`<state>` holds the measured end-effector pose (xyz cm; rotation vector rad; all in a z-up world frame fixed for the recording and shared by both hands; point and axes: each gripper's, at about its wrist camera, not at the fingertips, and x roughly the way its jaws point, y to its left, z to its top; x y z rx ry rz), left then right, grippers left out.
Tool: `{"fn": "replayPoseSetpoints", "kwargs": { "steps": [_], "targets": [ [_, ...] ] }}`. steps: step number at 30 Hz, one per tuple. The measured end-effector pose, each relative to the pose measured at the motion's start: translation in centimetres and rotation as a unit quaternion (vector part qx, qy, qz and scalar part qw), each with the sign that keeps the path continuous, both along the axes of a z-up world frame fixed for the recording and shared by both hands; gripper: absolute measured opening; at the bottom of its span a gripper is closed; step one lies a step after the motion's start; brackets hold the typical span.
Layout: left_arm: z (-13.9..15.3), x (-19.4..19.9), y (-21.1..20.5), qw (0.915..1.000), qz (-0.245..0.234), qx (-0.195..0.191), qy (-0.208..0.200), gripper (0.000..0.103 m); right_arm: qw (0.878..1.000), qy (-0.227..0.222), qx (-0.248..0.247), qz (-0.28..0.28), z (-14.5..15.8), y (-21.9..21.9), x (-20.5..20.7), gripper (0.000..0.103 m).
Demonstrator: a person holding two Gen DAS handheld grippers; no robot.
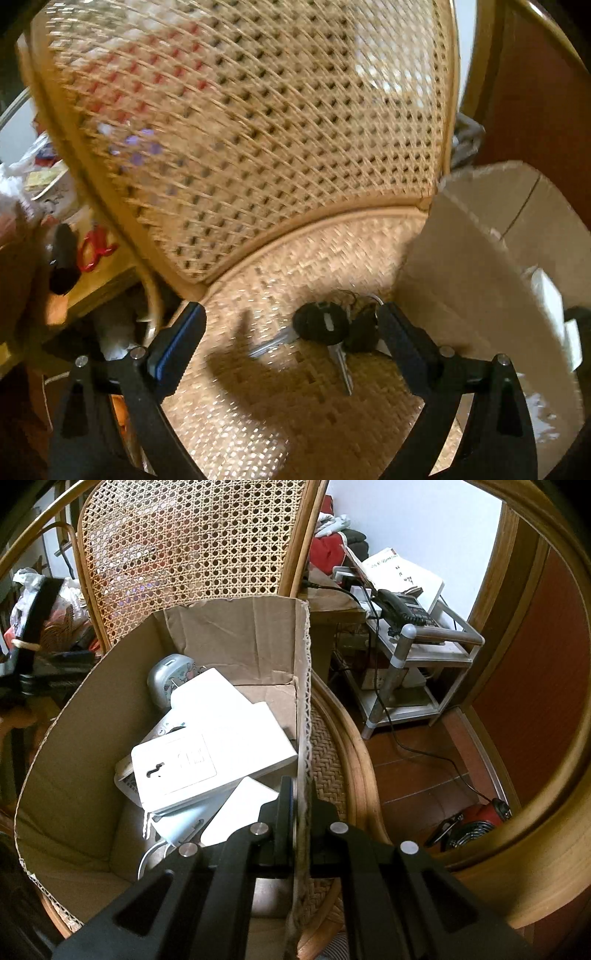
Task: Organize rigid objects
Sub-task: 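Move the left tool to the remaining keys and grasp them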
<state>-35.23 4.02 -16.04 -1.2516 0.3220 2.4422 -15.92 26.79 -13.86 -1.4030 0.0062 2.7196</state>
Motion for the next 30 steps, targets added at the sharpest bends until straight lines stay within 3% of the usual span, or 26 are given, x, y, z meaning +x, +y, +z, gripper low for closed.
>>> {"fn": "replayPoseSetpoints", "kwargs": {
  "steps": [3, 10, 16, 17, 19, 22, 30],
  "targets": [
    [-1.5, -0.5, 1.1, 0.9997, -0.020, -0.002, -0.014, 0.093, 1.000, 0.000, 0.000, 0.000, 0.0, 0.0, 0.0, 0.008],
    [-4.1, -2.0, 1.1, 0.9960, -0.036, 0.049, -0.065, 0.095, 1.000, 0.000, -0.001, -0.001, 0.0, 0.0, -0.1, 0.008],
    [-4.8, -1.6, 1.4, 0.9960, -0.056, 0.043, -0.055, 0.095, 1.000, 0.000, 0.000, -0.001, 0.0, 0.0, -0.1, 0.008],
    [-4.7, -1.5, 1.5, 0.9954, -0.064, 0.045, -0.055, 0.091, 1.000, 0.000, 0.000, -0.001, 0.0, -0.1, -0.1, 0.008],
    [-4.2, -1.2, 1.8, 0.9935, -0.080, 0.056, -0.058, 0.050, 1.000, 0.000, 0.000, -0.001, 0.0, 0.0, -0.1, 0.008],
    [-4.0, -1.2, 1.5, 0.9913, -0.068, 0.076, -0.083, 0.033, 1.000, 0.000, -0.001, -0.001, 0.0, -0.1, -0.1, 0.008],
    [-2.6, -0.5, 0.3, 0.9928, -0.049, 0.077, -0.078, 0.024, 1.000, 0.000, 0.001, 0.000, 0.0, -0.2, 0.0, 0.008]
  ]
}}
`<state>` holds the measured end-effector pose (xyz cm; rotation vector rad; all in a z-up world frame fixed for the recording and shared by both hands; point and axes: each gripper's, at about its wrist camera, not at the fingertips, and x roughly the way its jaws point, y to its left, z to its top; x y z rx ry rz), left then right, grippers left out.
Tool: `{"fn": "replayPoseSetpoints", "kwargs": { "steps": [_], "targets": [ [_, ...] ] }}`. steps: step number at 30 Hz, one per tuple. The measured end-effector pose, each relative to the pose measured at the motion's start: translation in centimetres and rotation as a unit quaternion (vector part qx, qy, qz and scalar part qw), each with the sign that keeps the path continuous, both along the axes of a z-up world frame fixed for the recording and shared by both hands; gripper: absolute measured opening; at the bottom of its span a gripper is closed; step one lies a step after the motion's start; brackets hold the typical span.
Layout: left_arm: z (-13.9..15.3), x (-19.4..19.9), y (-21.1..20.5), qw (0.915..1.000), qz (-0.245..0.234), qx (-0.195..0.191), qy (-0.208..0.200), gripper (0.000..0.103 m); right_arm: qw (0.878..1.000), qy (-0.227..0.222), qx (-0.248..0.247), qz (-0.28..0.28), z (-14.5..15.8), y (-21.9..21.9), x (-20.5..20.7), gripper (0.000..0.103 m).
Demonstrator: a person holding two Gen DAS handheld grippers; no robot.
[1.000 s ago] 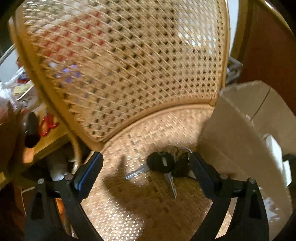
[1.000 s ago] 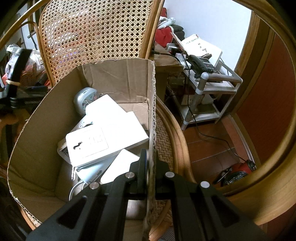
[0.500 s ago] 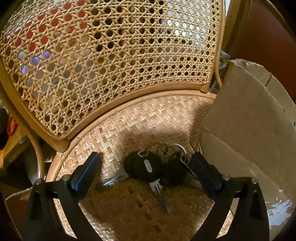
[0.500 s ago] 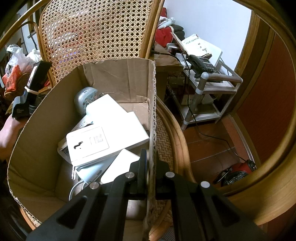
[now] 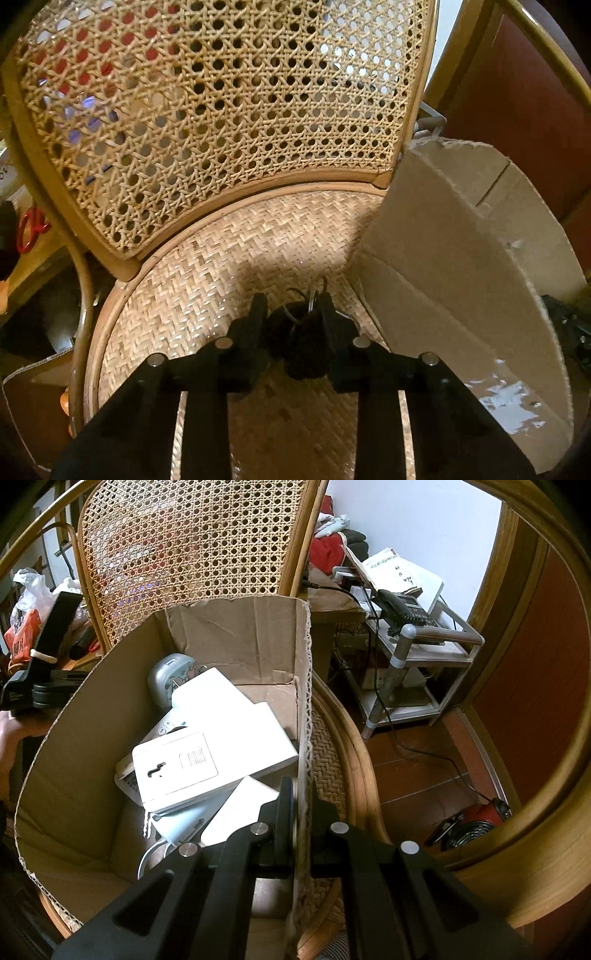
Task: Organize rigid objects
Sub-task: 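Move the left tool to the remaining keys and grasp them, then carry the keys into the box and open the left tool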
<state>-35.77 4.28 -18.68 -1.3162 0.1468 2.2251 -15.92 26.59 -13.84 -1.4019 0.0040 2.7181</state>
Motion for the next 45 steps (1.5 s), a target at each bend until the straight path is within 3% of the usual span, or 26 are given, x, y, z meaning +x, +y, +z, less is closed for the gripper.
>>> {"fn": "replayPoseSetpoints", "kwargs": {
  "steps": [10, 22, 34, 40, 45],
  "targets": [
    [4.5, 0.3, 0.3, 0.9990, 0.035, 0.020, 0.018, 0.020, 1.000, 0.001, -0.001, 0.000, 0.1, 0.1, 0.2, 0.008],
    [11.2, 1.9, 0.3, 0.9957, 0.045, 0.057, 0.057, 0.020, 1.000, 0.002, -0.002, 0.000, 0.1, 0.0, 0.3, 0.008],
    [19.0, 6.2, 3.3, 0.9893, 0.005, 0.113, 0.092, 0.020, 1.000, 0.002, -0.002, -0.003, 0.1, 0.3, 0.5, 0.008],
    [19.5, 8.6, 7.3, 0.9894, -0.038, 0.115, 0.081, 0.020, 1.000, 0.002, -0.003, -0.003, 0.1, 0.3, 0.6, 0.008],
    [17.0, 9.4, 9.4, 0.9920, -0.053, 0.099, 0.058, 0.020, 1.000, 0.002, -0.003, -0.003, 0.1, 0.3, 0.6, 0.008]
  ]
}}
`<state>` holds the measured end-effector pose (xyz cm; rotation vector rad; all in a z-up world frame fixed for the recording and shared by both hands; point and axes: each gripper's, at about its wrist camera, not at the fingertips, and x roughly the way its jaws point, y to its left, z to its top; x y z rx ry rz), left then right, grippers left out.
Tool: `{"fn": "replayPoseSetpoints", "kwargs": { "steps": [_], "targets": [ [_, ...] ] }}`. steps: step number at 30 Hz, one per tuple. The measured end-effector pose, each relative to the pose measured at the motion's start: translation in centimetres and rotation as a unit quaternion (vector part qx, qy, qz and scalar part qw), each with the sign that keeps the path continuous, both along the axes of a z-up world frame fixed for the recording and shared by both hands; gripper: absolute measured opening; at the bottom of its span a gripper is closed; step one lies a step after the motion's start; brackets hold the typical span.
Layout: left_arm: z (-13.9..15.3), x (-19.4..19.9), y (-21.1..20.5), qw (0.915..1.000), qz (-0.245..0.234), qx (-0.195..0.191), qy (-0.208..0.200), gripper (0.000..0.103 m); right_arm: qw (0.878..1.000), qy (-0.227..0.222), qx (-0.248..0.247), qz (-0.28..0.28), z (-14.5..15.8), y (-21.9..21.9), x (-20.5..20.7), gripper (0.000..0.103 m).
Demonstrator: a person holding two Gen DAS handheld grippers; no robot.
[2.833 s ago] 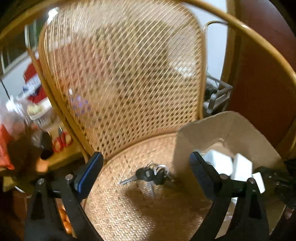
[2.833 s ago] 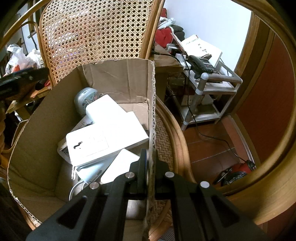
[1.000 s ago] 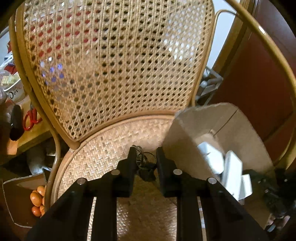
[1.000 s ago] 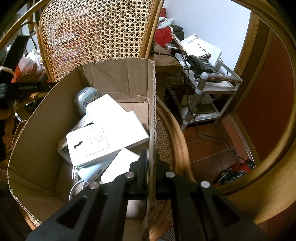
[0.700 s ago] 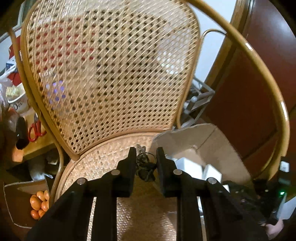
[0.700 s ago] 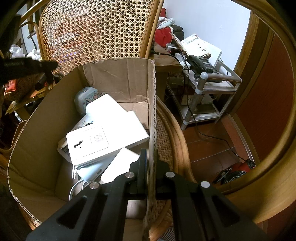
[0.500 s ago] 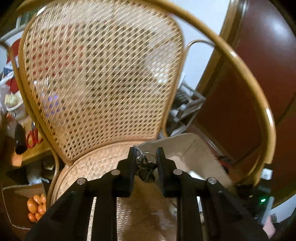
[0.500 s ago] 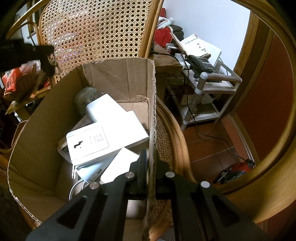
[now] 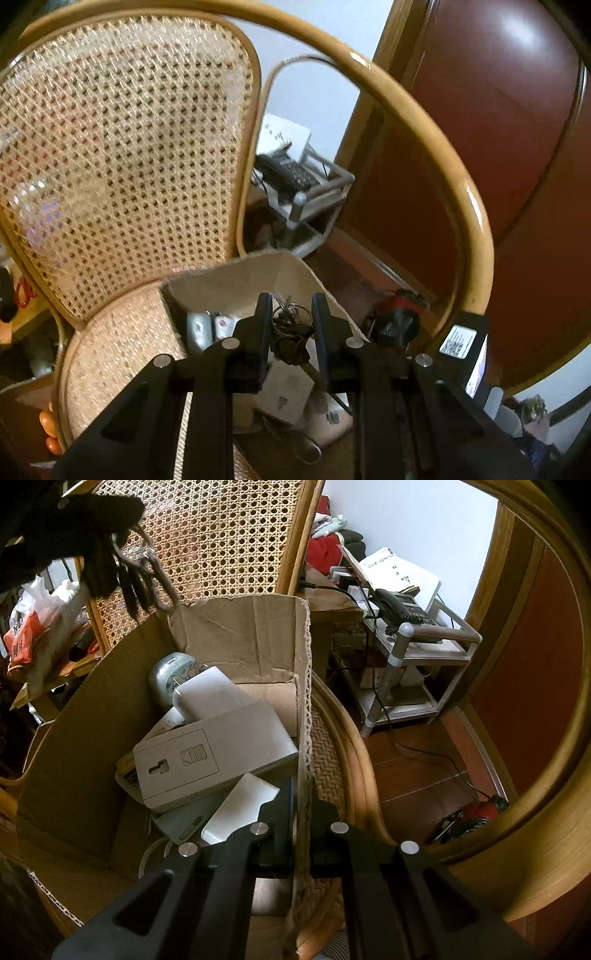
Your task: Organize rigid objects
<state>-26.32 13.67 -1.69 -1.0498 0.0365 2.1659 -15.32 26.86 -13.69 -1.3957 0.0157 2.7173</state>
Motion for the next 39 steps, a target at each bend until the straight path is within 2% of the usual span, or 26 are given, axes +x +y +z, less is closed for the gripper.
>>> {"fn": "replayPoseSetpoints", "kwargs": {
  "steps": [3, 4, 10, 27, 29, 30, 31, 32, 33, 36, 39],
  "targets": [
    [-1.9, 0.3, 1.2, 0.9996, 0.007, -0.024, -0.012, 0.019, 1.000, 0.000, 0.000, 0.000, -0.1, 0.1, 0.0, 0.008],
    [-2.4, 0.4, 1.3, 0.9994, 0.011, -0.029, -0.013, 0.016, 1.000, 0.000, 0.000, 0.000, -0.1, 0.1, 0.0, 0.008],
    [-4.3, 0.6, 2.4, 0.9983, 0.019, -0.043, -0.034, 0.016, 1.000, 0.000, 0.000, 0.000, 0.0, 0.1, 0.0, 0.008],
    [-4.7, 0.3, 1.6, 0.9969, 0.041, -0.058, -0.032, 0.023, 1.000, 0.000, 0.000, 0.000, 0.0, 0.1, 0.0, 0.008],
    [-4.7, 0.2, 1.5, 0.9968, 0.045, -0.058, -0.033, 0.027, 1.000, 0.000, -0.001, 0.000, 0.0, 0.1, 0.0, 0.008],
    [-4.7, 0.1, 1.4, 0.9967, 0.048, -0.056, -0.033, 0.035, 1.000, 0.000, -0.001, 0.000, 0.0, 0.1, 0.0, 0.008],
    [-4.6, 0.1, 1.2, 0.9966, 0.052, -0.055, -0.033, 0.052, 1.000, 0.000, -0.001, 0.000, 0.0, 0.1, 0.0, 0.008],
    [-4.4, 0.2, 1.0, 0.9964, 0.058, -0.054, -0.029, 0.063, 1.000, 0.000, -0.001, 0.000, 0.0, 0.1, 0.0, 0.008],
    [-4.3, 0.3, 0.8, 0.9963, 0.064, -0.053, -0.022, 0.080, 1.000, 0.000, 0.000, 0.000, 0.0, 0.1, 0.0, 0.008],
    [-3.2, 0.9, 0.0, 0.9957, 0.075, -0.054, 0.004, 0.085, 1.000, 0.010, 0.008, 0.000, 0.1, -0.1, 0.2, 0.008],
    [-2.4, 1.6, -1.2, 0.9948, 0.084, -0.053, 0.022, 0.096, 1.000, 0.019, 0.012, 0.000, 0.2, -0.1, 0.4, 0.008]
  ]
}}
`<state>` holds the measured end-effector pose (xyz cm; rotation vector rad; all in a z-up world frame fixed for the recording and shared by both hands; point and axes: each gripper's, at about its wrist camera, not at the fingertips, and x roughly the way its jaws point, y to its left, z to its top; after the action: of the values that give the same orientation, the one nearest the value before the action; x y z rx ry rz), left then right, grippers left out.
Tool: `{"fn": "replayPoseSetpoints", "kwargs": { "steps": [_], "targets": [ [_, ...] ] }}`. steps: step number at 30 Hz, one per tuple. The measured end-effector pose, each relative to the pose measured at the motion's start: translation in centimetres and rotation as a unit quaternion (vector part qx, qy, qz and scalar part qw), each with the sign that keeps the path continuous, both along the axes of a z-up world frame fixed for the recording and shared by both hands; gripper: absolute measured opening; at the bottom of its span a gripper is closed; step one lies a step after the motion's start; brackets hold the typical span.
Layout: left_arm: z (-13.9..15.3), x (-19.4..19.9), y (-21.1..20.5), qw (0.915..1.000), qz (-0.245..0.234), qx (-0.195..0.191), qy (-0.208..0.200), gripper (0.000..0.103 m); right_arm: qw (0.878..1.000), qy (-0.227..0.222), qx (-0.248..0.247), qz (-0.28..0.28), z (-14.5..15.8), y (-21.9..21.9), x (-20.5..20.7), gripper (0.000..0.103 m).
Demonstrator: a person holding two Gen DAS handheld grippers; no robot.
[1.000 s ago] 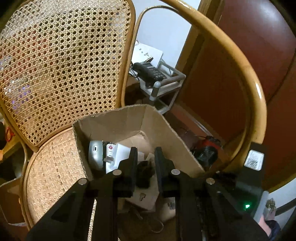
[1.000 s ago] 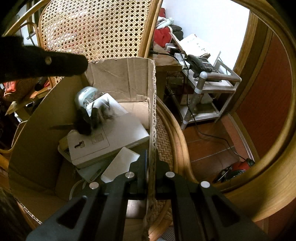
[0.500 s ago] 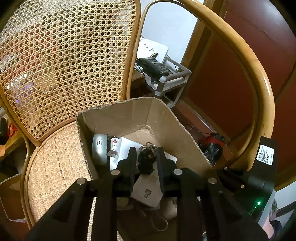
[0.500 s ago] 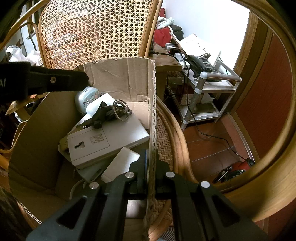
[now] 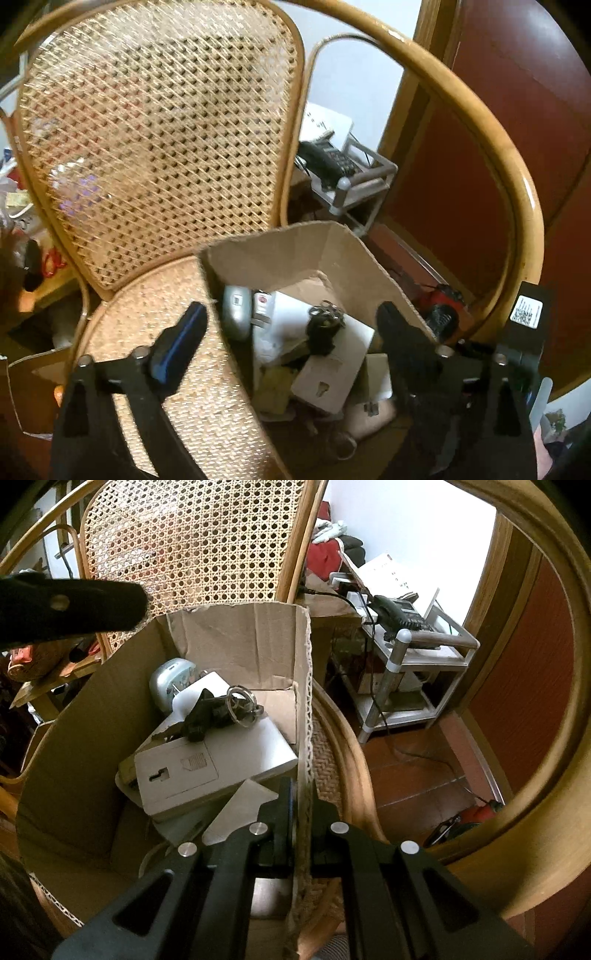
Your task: Organize rigid objects
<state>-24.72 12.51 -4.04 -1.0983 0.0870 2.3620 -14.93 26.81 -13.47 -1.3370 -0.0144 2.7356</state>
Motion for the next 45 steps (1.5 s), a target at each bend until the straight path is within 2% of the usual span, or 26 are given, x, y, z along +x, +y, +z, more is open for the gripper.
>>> {"fn": "replayPoseSetpoints", "kwargs": {
  "steps": [7, 8, 10, 12, 17, 21, 23, 24, 26, 28, 31, 33, 34, 35, 36, 40, 43, 45],
  "targets": [
    [1.2, 1.7, -3.9, 0.9975, 0.054, -0.024, 0.039, 0.103, 0.999, 0.039, 0.011, 0.006, 1.5, -0.4, 1.2, 0.013],
    [1.4, 2.1, -4.6, 0.9966, 0.064, -0.024, 0.046, 0.103, 0.999, 0.047, 0.009, 0.007, 1.9, -0.6, 1.4, 0.015],
    [2.0, 2.7, -5.8, 0.9947, 0.080, -0.022, 0.060, 0.103, 0.998, 0.064, 0.007, 0.009, 2.5, -0.8, 1.7, 0.026],
    [2.5, 3.7, -6.9, 0.9917, 0.100, -0.022, 0.077, 0.103, 0.996, 0.082, 0.006, 0.016, 3.2, -1.2, 2.1, 0.040],
    [3.8, 6.9, -10.1, 0.9795, 0.151, -0.012, 0.132, 0.103, 0.991, 0.130, 0.018, 0.029, 4.8, -2.5, 3.5, 0.050],
    [4.4, 10.3, -12.4, 0.9709, 0.174, -0.011, 0.164, 0.103, 0.987, 0.155, 0.017, 0.034, 6.3, -3.5, 5.0, 0.051],
    [4.1, 11.7, -13.4, 0.9669, 0.186, -0.010, 0.174, 0.103, 0.984, 0.172, 0.013, 0.034, 7.3, -4.3, 6.4, 0.052],
    [3.7, 12.5, -13.8, 0.9664, 0.186, -0.006, 0.177, 0.103, 0.983, 0.179, 0.013, 0.033, 7.6, -4.5, 7.0, 0.057],
    [2.3, 13.7, -14.5, 0.9687, 0.179, 0.000, 0.172, 0.103, 0.980, 0.197, 0.014, 0.029, 8.1, -5.2, 8.7, 0.063],
    [0.9, 14.6, -15.3, 0.9729, 0.177, 0.002, 0.149, 0.103, 0.976, 0.216, 0.014, 0.030, 8.3, -5.7, 10.4, 0.064],
    [-1.5, 16.5, -15.9, 0.9673, 0.200, 0.012, 0.156, 0.103, 0.970, 0.244, 0.002, 0.021, 8.2, -6.0, 13.3, 0.065],
    [-3.1, 17.4, -15.6, 0.9650, 0.210, 0.004, 0.157, 0.103, 0.968, 0.248, -0.021, 0.015, 8.2, -5.8, 14.4, 0.066],
    [-3.5, 17.4, -15.2, 0.9649, 0.212, -0.014, 0.154, 0.103, 0.967, 0.253, -0.031, 0.010, 8.1, -5.8, 15.1, 0.067],
    [-3.6, 17.3, -14.8, 0.9649, 0.214, -0.037, 0.148, 0.103, 0.965, 0.259, -0.033, 0.008, 8.1, -5.9, 15.5, 0.070],
    [-3.5, 17.4, -14.5, 0.9636, 0.215, -0.044, 0.153, 0.103, 0.964, 0.264, -0.031, 0.007, 8.1, -6.0, 15.8, 0.070],
    [-2.3, 18.6, -14.8, 0.9482, 0.240, -0.048, 0.202, 0.103, 0.961, 0.277, -0.010, 0.018, 8.4, -7.1, 16.6, 0.071],
    [-2.0, 19.1, -15.5, 0.9488, 0.239, -0.026, 0.204, 0.103, 0.961, 0.273, -0.022, 0.029, 8.4, -7.1, 16.7, 0.071],
    [-2.2, 18.6, -15.4, 0.9506, 0.238, -0.028, 0.198, 0.103, 0.962, 0.269, -0.032, 0.030, 8.3, -6.9, 16.7, 0.071]
  ]
}}
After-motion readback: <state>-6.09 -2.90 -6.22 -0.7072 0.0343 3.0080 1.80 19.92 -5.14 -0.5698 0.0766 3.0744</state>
